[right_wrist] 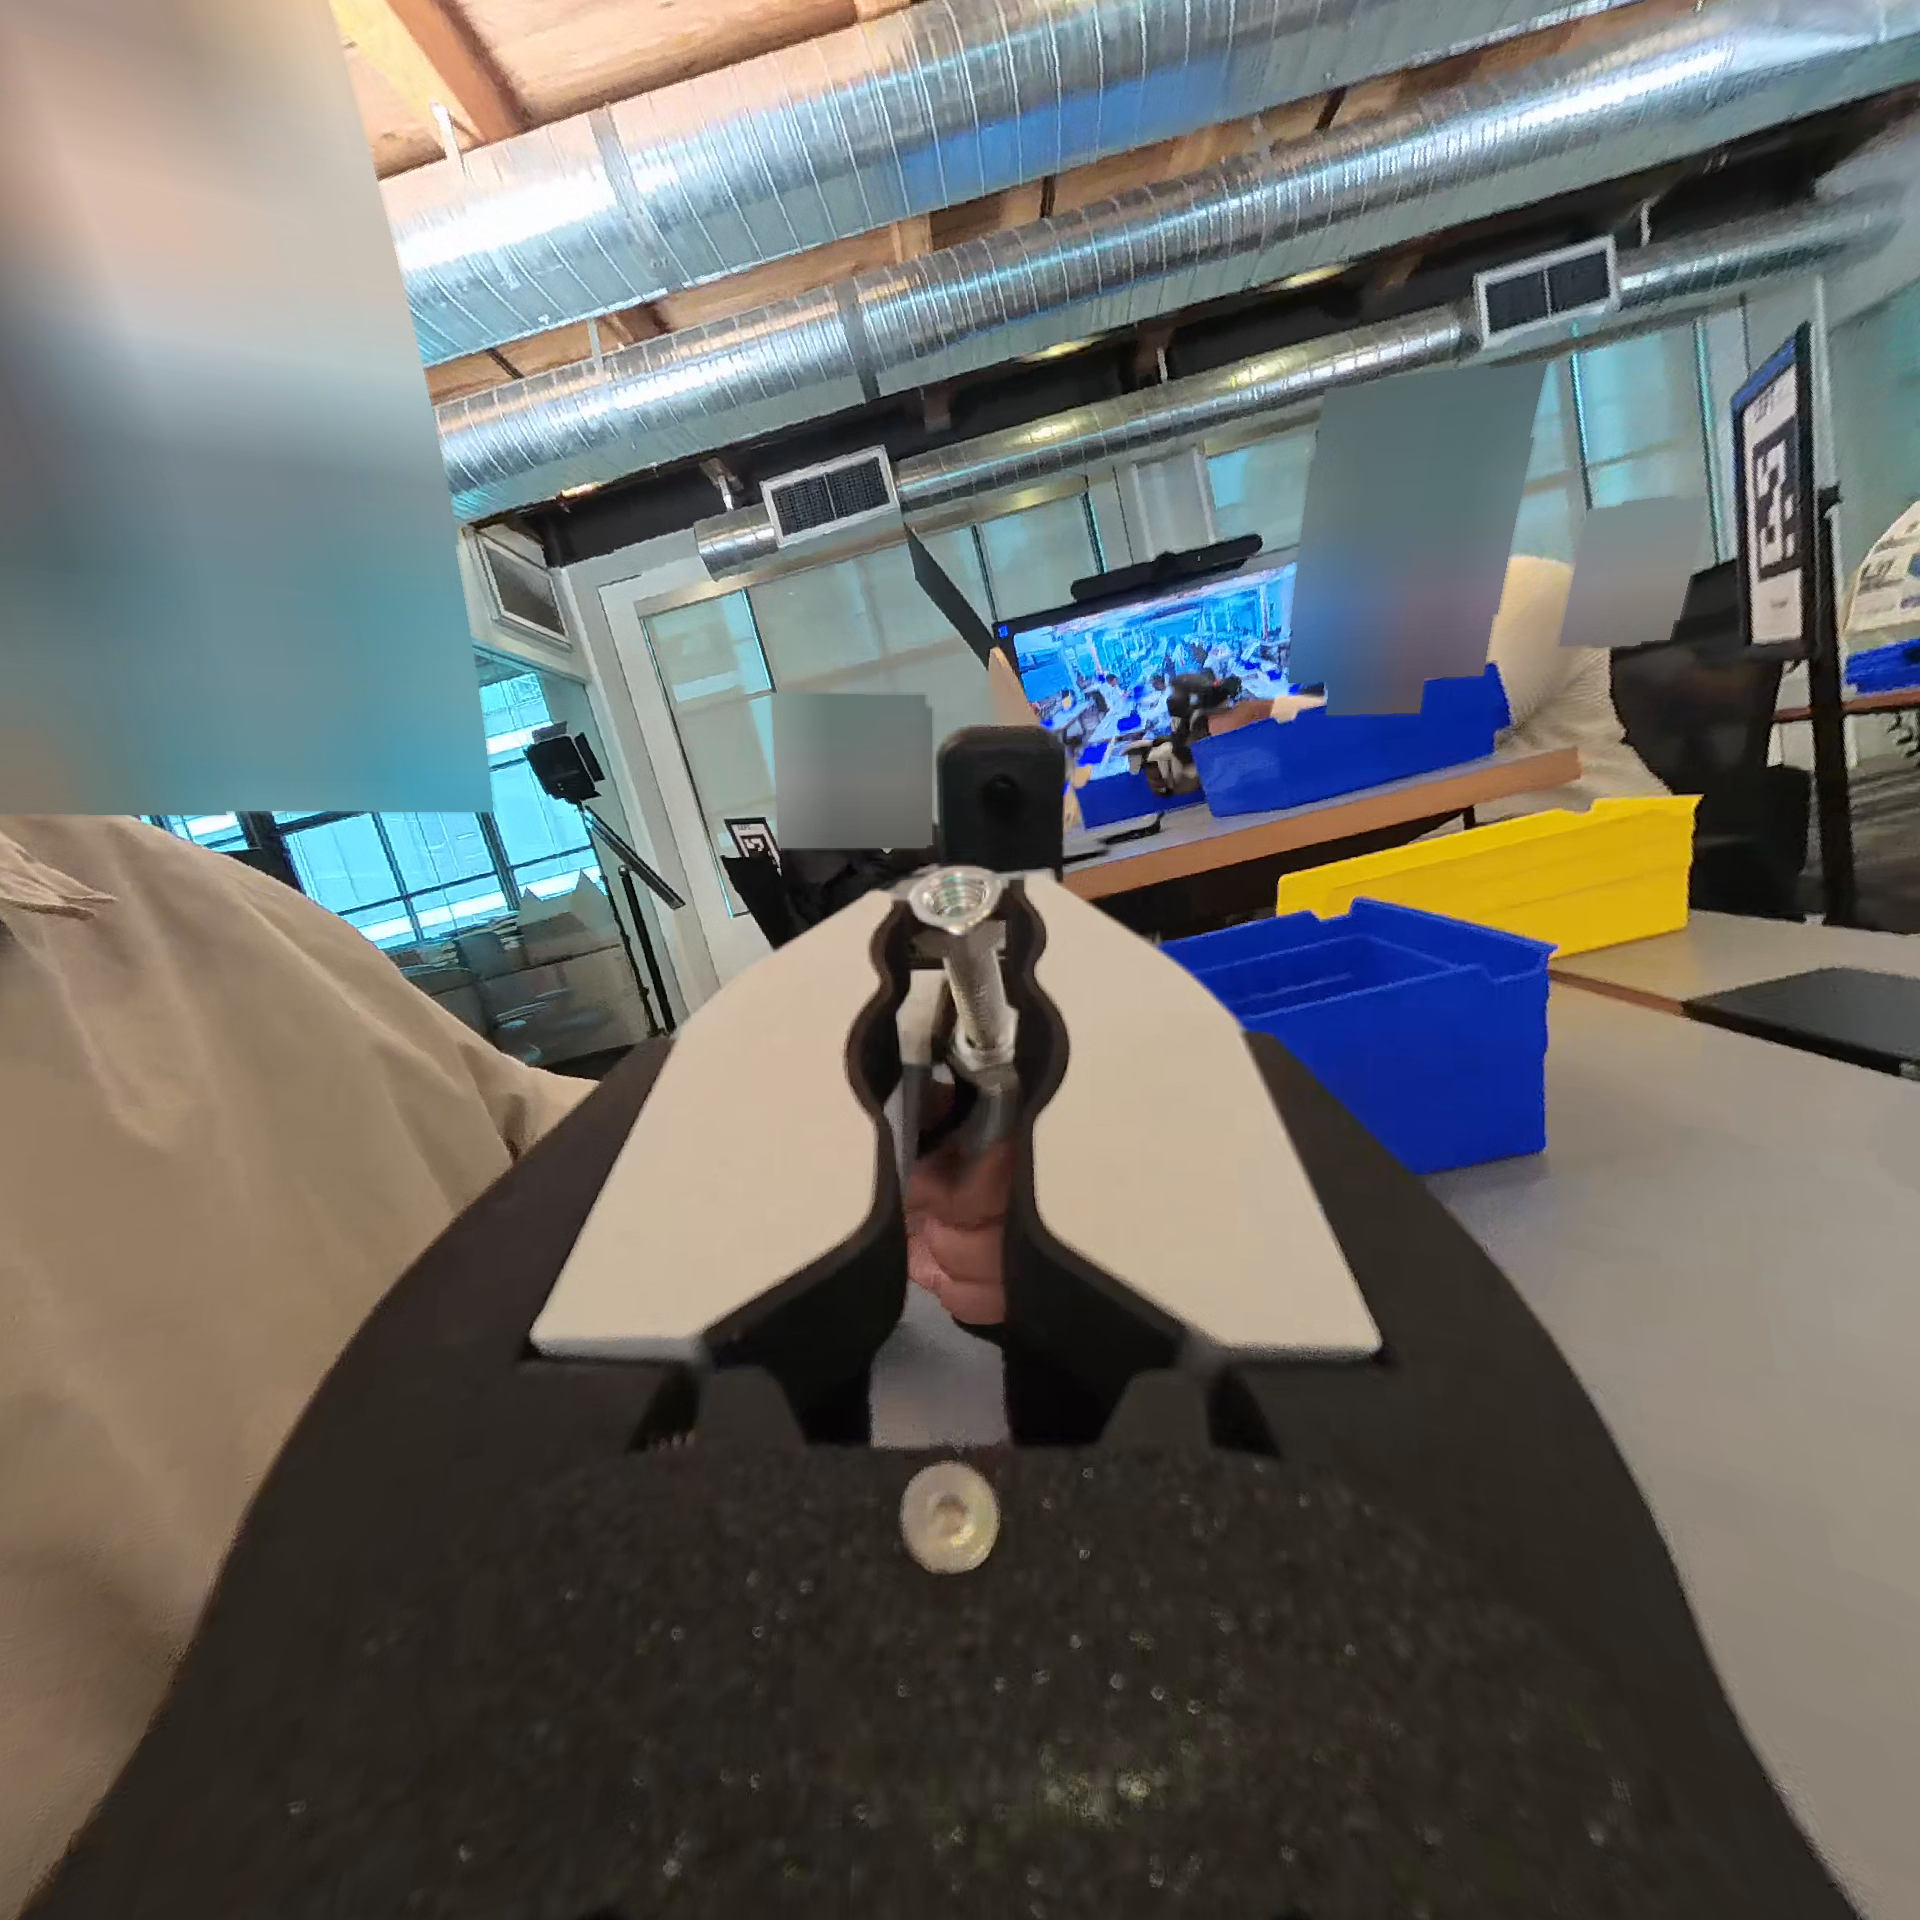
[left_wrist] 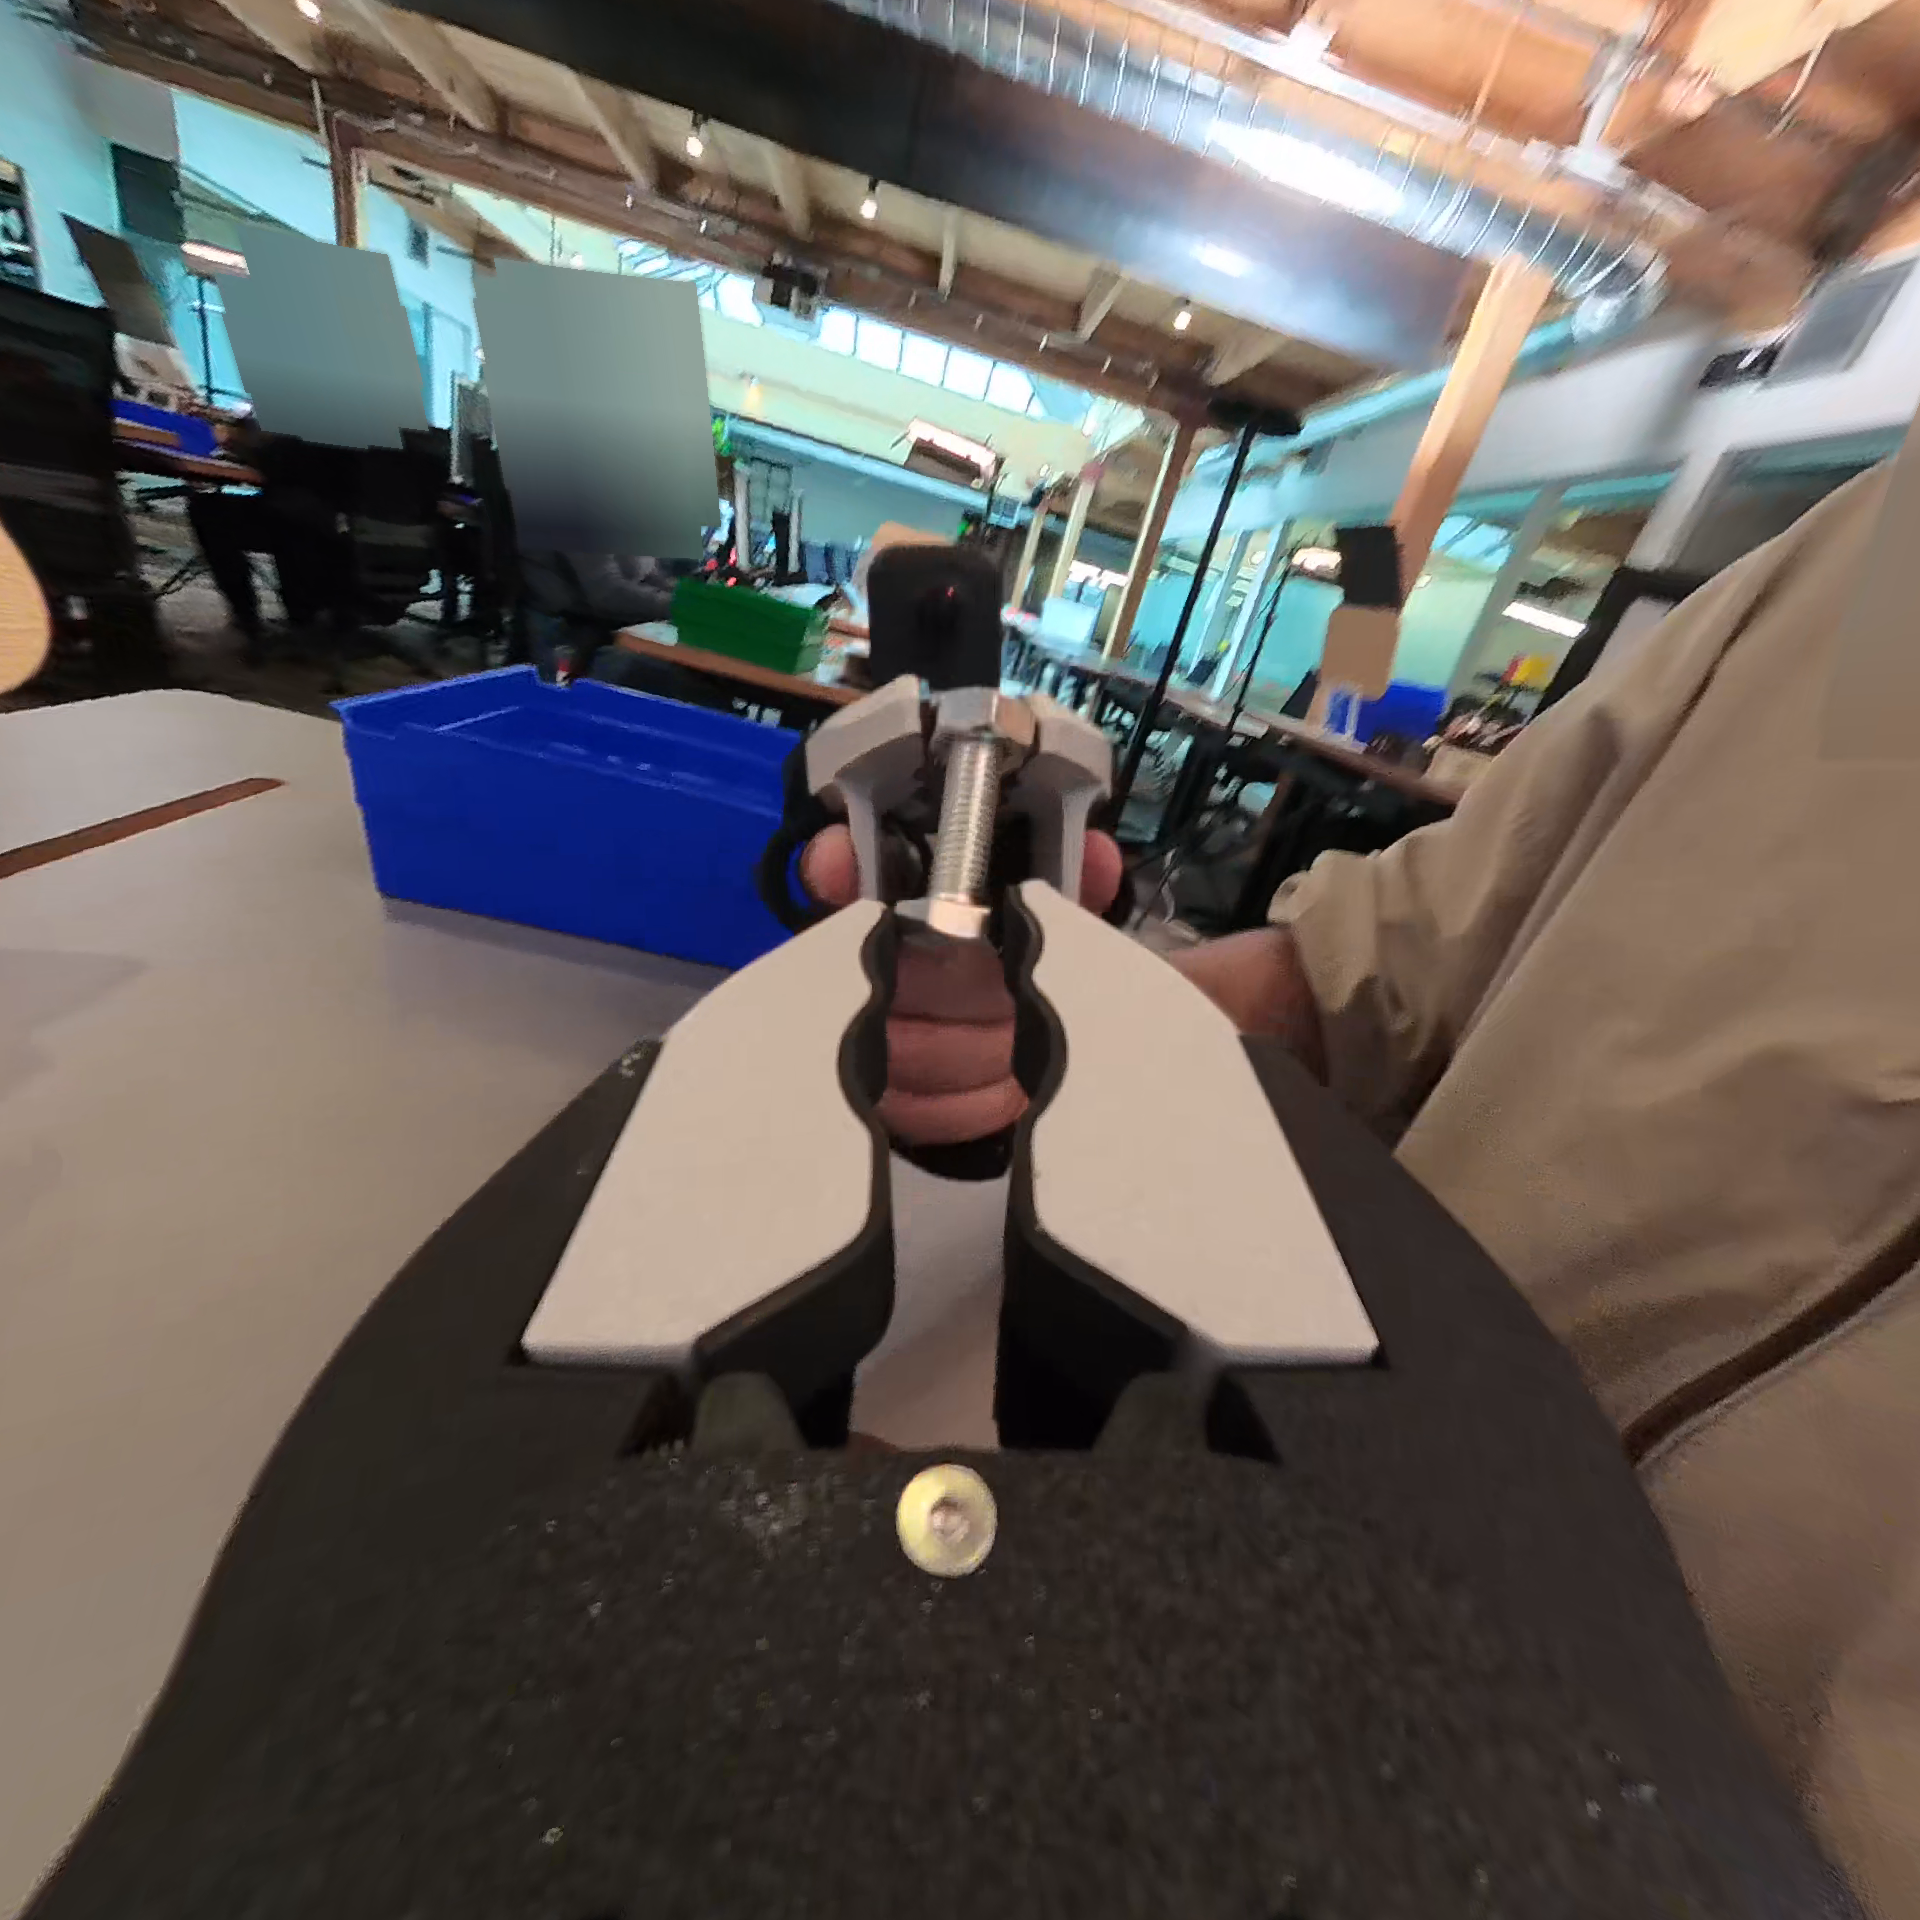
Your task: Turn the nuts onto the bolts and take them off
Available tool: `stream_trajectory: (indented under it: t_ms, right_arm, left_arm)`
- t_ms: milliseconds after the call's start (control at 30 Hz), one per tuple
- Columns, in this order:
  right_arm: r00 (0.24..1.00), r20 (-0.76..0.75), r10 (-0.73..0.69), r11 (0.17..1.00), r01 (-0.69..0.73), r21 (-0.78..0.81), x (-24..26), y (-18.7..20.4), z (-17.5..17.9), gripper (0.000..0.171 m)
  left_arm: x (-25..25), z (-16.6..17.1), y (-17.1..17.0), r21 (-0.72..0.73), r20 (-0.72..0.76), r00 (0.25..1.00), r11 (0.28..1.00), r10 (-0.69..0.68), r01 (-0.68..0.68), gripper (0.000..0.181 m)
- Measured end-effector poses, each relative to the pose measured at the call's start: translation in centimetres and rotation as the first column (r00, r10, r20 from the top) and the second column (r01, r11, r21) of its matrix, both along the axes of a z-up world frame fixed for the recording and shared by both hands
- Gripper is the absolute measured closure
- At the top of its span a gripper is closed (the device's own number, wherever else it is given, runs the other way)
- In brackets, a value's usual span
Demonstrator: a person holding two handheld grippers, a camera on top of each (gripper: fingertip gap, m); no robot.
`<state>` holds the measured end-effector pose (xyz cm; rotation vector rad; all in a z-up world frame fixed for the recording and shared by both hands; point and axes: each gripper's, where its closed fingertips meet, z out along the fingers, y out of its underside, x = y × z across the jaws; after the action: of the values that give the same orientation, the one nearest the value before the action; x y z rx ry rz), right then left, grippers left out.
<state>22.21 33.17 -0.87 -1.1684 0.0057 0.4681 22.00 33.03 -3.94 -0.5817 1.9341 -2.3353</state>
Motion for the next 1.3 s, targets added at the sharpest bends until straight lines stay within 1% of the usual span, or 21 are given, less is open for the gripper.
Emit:
stream_trajectory:
  t_ms: [100, 200, 300, 433, 667, 700, 800, 833, 900, 933, 1000, 1033, 1133, 1300]
  right_arm:
    - [1.0, 0.03, 0.006, 0.998, -0.004, -0.067, -0.5, 0.1, -0.5, 0.153]
    - [0.997, 0.077, -0.006, 0.991, 0.016, -0.13, -0.6, -0.1, -1.0, 0.153]
    - [0.988, 0.152, -0.035, 0.977, 0.066, -0.202, -0.3, -0.3, -1.5, 0.153]
    - [0.973, 0.218, -0.075, 0.955, 0.133, -0.265, 0.2, -0.2, -1.6, 0.153]
    - [0.963, 0.214, -0.162, 0.926, 0.224, -0.305, 0.9, 0.5, -2.3, 0.153]
    - [0.963, 0.22, -0.158, 0.927, 0.221, -0.302, 0.8, 0.5, -2.4, 0.154]
    - [0.965, 0.23, -0.123, 0.937, 0.189, -0.295, 0.5, 0.4, -2.6, 0.154]
    - [0.966, 0.241, -0.097, 0.939, 0.169, -0.299, 0.3, 0.3, -2.6, 0.154]
    - [0.964, 0.262, -0.053, 0.934, 0.14, -0.329, 0.3, 0.2, -2.8, 0.154]
    - [0.962, 0.275, -0.008, 0.929, 0.109, -0.354, 0.0, 0.2, -3.0, 0.154]
    - [0.949, 0.311, 0.046, 0.92, 0.082, -0.384, -0.2, 0.1, -3.2, 0.154]
    - [0.942, 0.324, 0.084, 0.915, 0.057, -0.401, -0.5, 0.1, -3.3, 0.153]
    - [0.921, 0.343, 0.184, 0.902, -0.019, -0.432, -1.2, -0.1, -3.5, 0.153]
    - [0.87, 0.387, 0.306, 0.877, -0.099, -0.47, -2.0, -0.6, -3.7, 0.153]
  left_arm:
    - [-0.1, -1.2, -1.1, 0.074, 0.011, 1.0, 0.997, 0.005, -0.005, 0.162]
    - [-0.1, -1.6, -1.5, 0.083, -0.002, 1.0, 0.997, -0.007, 0.007, 0.162]
    - [0.2, -2.0, -1.5, 0.123, 0.017, 0.999, 0.992, 0.03, -0.032, 0.162]
    - [0.7, -2.1, -1.3, 0.14, 0.019, 0.998, 0.988, 0.066, -0.068, 0.162]
    - [1.8, -3.0, -1.0, 0.219, 0.086, 0.98, 0.956, 0.181, -0.195, 0.162]
    - [1.7, -3.1, -1.1, 0.224, 0.093, 0.98, 0.955, 0.175, -0.192, 0.162]
    - [1.4, -3.3, -1.5, 0.208, 0.049, 0.991, 0.97, 0.122, -0.13, 0.162]
    - [1.0, -3.3, -1.7, 0.186, 0.009, 0.997, 0.98, 0.073, -0.074, 0.162]
    - [0.9, -3.4, -1.5, 0.158, -0.027, 0.999, 0.987, 0.043, -0.038, 0.162]
    - [0.5, -3.6, -1.7, 0.156, -0.053, 0.999, 0.988, -0.004, 0.012, 0.162]
    - [0.4, -3.8, -1.8, 0.149, -0.068, 0.997, 0.988, -0.024, 0.034, 0.162]
    - [0.0, -3.9, -2.0, 0.15, -0.087, 0.994, 0.986, -0.06, 0.073, 0.162]
    - [-0.7, -4.0, -2.6, 0.136, -0.105, 0.988, 0.982, -0.117, 0.13, 0.162]
    - [-1.5, -4.1, -2.9, 0.118, -0.124, 0.976, 0.974, -0.18, 0.194, 0.162]
